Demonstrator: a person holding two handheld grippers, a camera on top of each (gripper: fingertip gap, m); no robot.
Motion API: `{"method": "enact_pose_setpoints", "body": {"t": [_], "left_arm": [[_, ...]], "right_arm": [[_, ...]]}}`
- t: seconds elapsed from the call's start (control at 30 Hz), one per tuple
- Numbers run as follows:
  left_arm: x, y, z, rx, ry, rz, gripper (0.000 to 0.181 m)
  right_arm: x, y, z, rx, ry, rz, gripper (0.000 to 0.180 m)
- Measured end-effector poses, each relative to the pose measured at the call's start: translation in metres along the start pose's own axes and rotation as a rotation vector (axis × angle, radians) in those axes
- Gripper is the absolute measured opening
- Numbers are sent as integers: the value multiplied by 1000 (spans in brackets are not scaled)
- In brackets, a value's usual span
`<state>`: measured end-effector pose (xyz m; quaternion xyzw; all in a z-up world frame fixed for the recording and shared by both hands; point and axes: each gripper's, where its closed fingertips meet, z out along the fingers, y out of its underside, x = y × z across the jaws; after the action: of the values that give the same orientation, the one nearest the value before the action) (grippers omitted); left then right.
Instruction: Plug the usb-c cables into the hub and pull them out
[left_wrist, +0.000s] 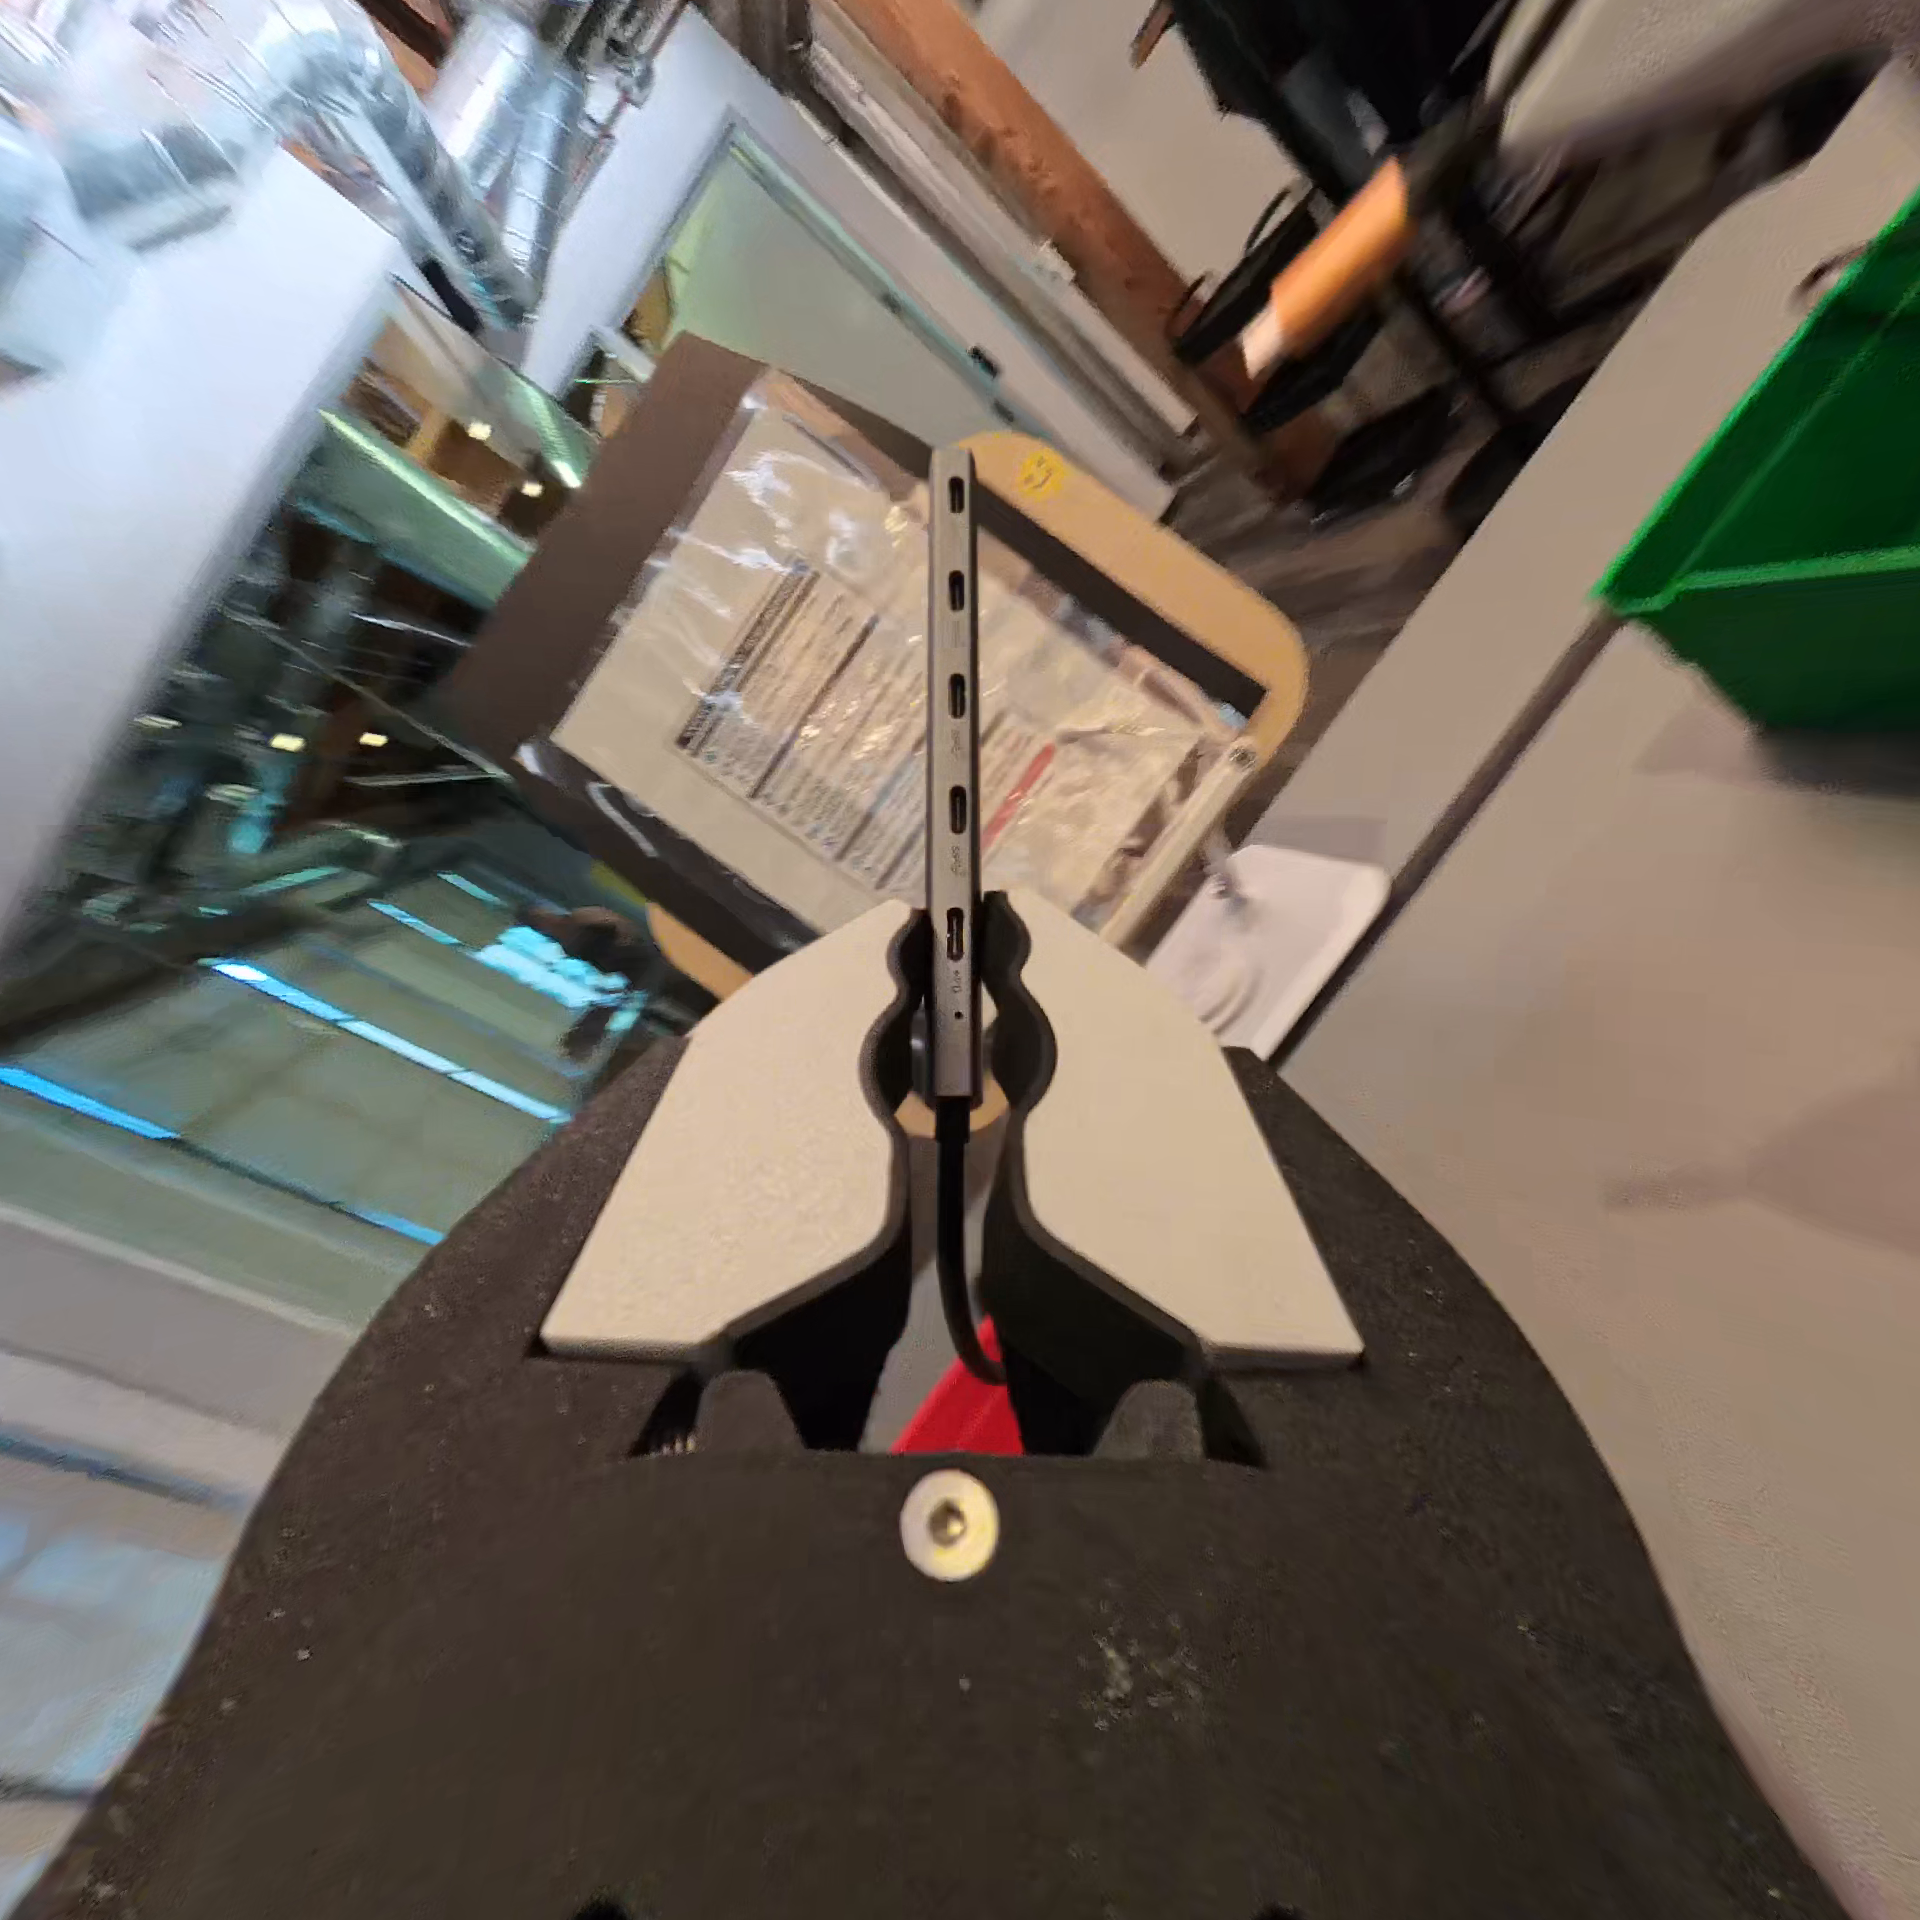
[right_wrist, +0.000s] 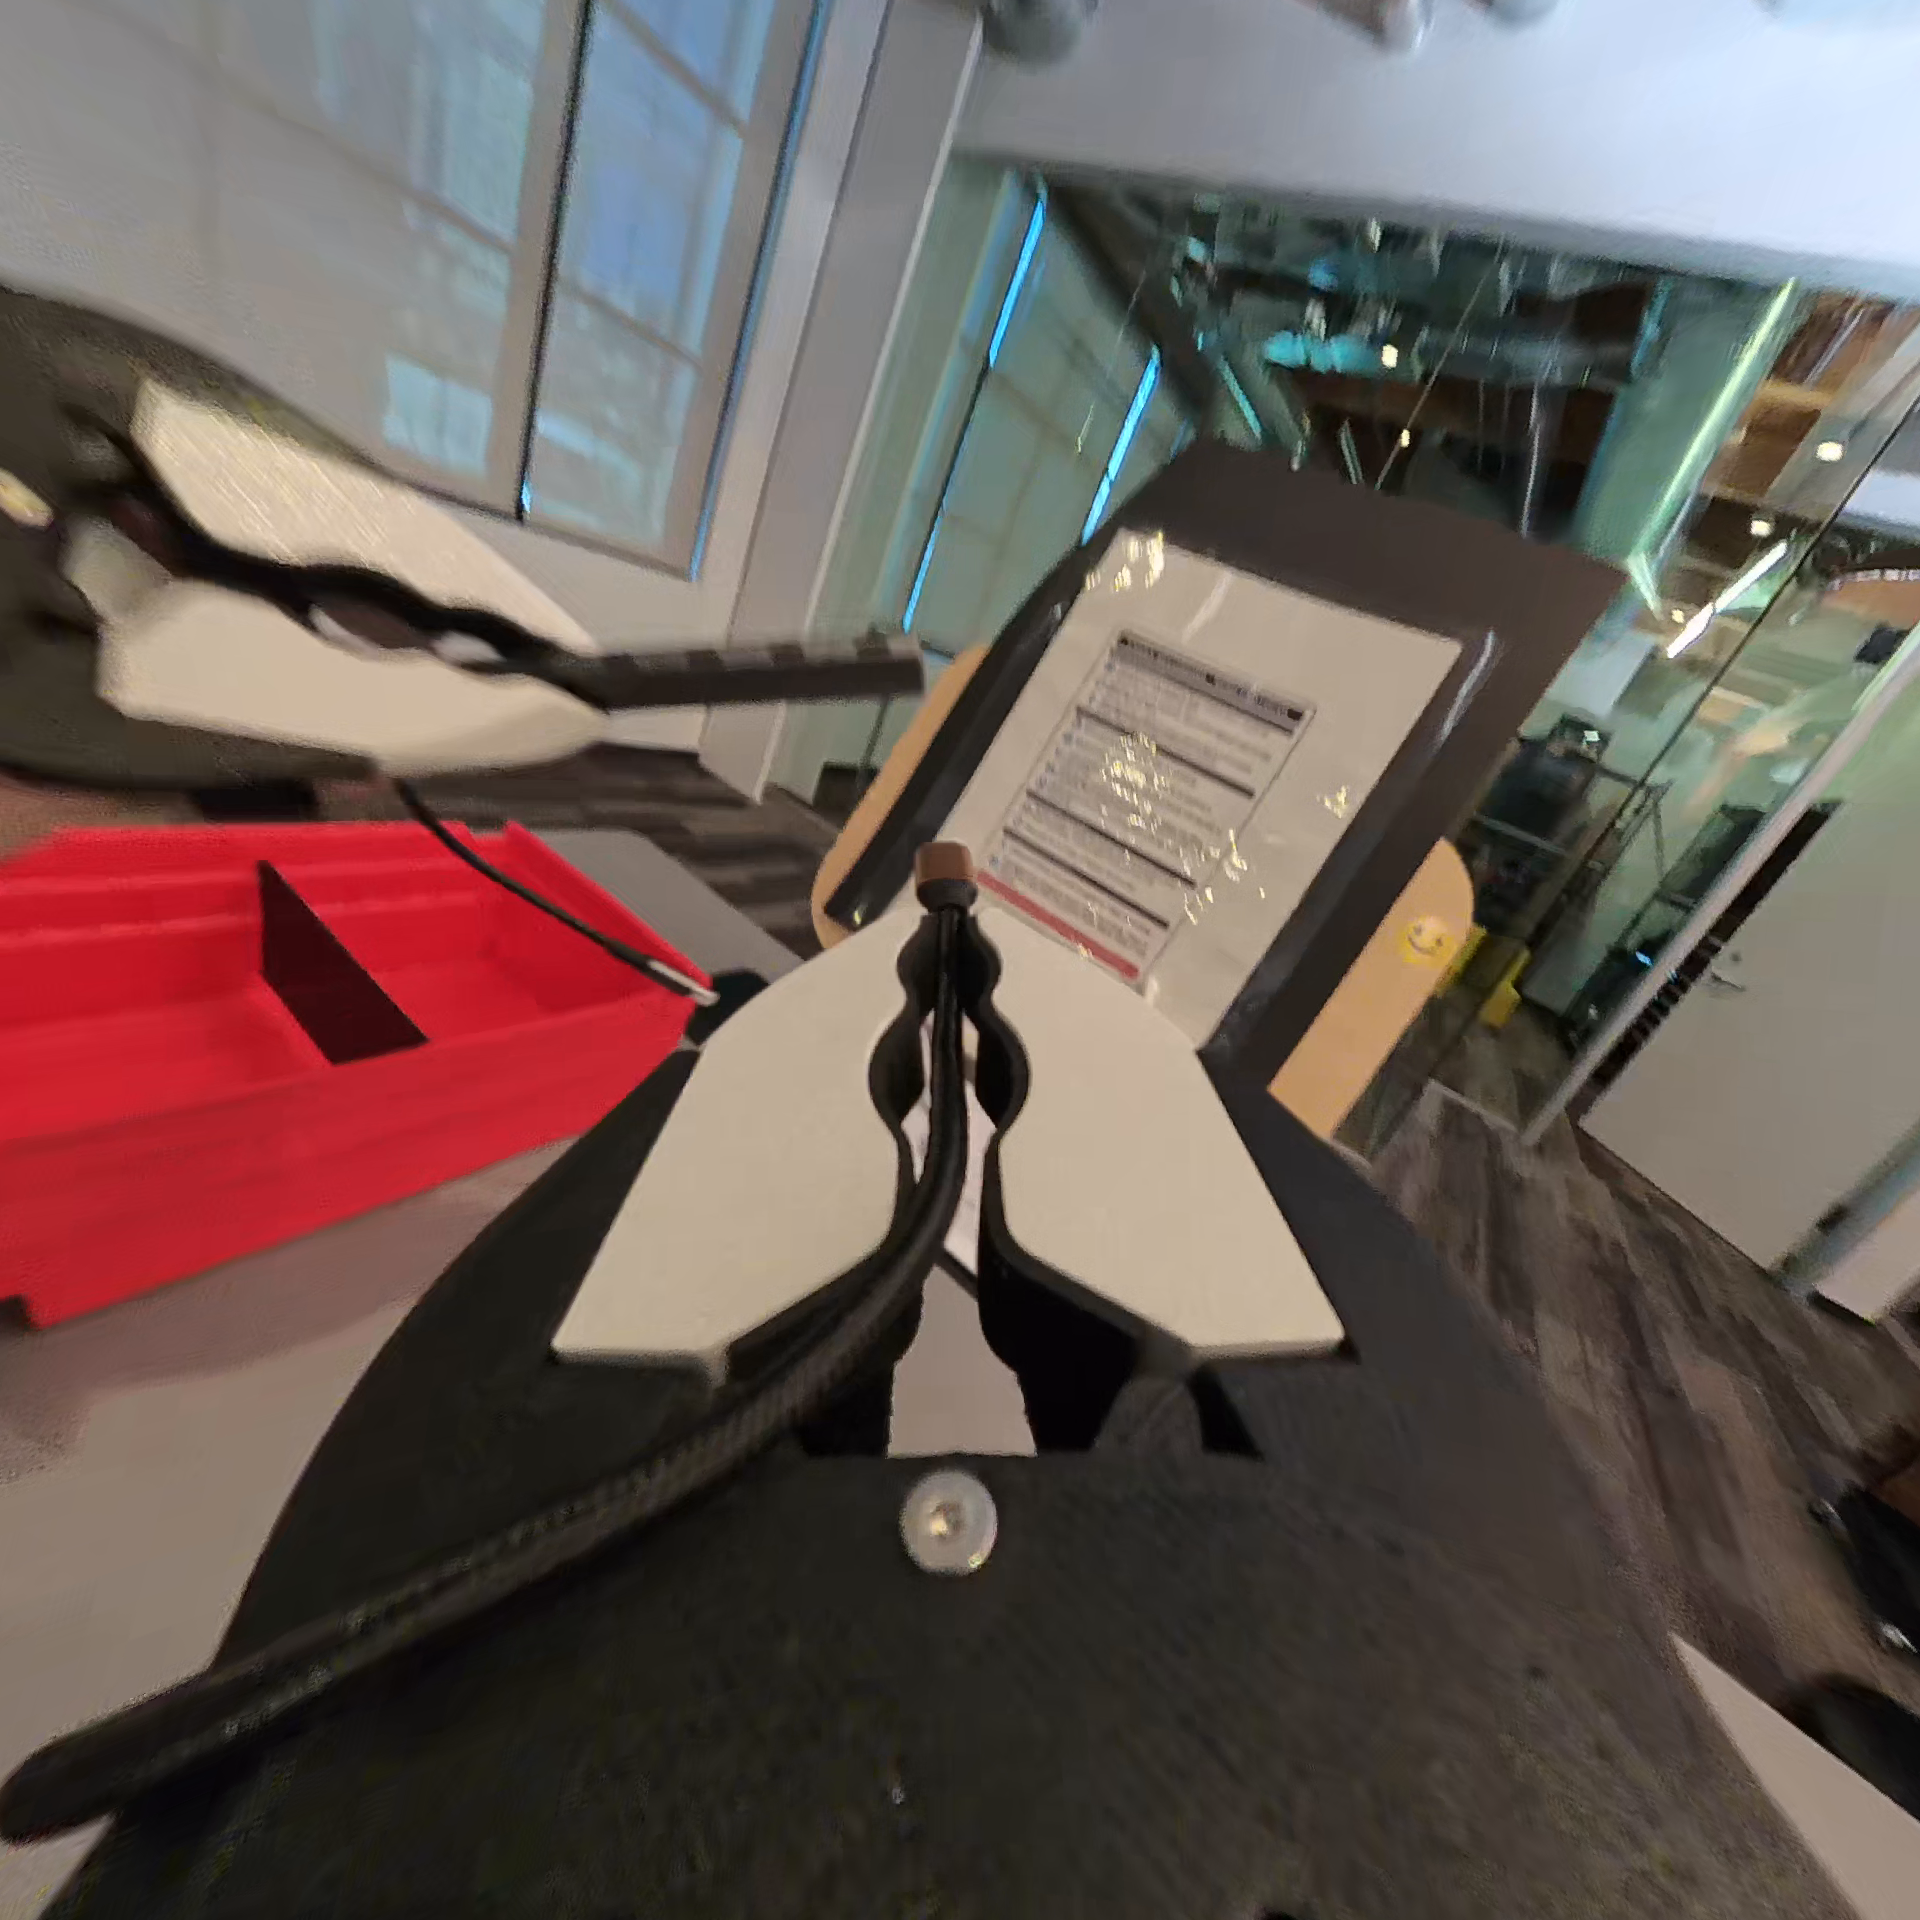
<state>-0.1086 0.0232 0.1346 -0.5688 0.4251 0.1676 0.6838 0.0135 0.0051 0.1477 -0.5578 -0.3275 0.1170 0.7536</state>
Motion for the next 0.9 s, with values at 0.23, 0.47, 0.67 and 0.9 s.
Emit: {"method": "enact_pose_setpoints", "body": {"t": [0.23,0.47,0.67,0.9], "left_arm": [[0,-6,4,20,-179,245,10],[6,-16,3,38,-214,287,9],[14,-23,4,28,-220,311,9],[19,-24,6,11,-222,329,9]], "right_arm": [[-58,-26,7,121,-92,-2,4],[-63,-21,11,162,-11,-12,4],[-59,-20,11,179,14,21,4],[-60,-18,12,162,20,-6,4]]}}
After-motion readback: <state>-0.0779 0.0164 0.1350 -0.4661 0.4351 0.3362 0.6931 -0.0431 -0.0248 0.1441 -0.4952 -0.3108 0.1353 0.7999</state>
